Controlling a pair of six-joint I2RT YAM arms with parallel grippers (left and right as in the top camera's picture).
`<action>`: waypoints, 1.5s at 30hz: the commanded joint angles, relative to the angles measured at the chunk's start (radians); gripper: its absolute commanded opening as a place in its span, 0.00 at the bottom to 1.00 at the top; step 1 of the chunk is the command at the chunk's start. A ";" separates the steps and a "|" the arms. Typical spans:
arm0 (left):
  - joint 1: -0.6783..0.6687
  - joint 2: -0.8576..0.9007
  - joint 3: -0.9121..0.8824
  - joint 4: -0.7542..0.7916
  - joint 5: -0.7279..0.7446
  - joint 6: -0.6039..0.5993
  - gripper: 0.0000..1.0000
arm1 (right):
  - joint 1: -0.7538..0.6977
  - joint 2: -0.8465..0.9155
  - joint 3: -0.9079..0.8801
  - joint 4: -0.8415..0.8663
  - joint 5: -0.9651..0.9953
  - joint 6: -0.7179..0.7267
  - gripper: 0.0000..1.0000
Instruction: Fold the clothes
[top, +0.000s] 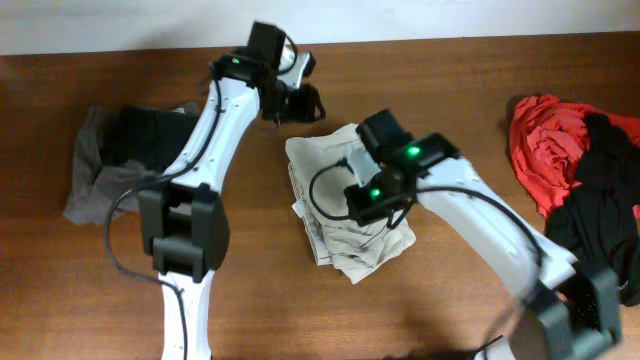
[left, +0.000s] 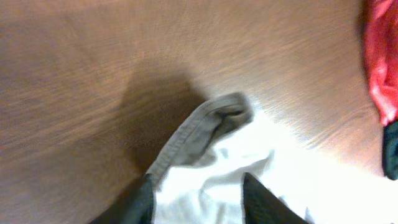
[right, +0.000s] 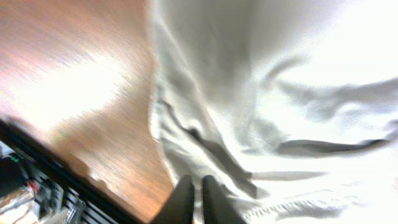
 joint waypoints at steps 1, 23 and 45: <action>0.003 -0.137 0.079 -0.037 -0.079 0.004 0.61 | -0.007 -0.082 0.050 -0.005 0.074 0.002 0.17; 0.242 -0.384 0.058 -0.622 -0.383 0.015 0.75 | -0.202 -0.109 0.079 -0.023 0.064 0.019 0.87; 0.240 -0.388 -0.610 -0.051 0.271 -0.120 0.99 | -0.200 -0.109 0.079 -0.055 0.065 0.019 0.93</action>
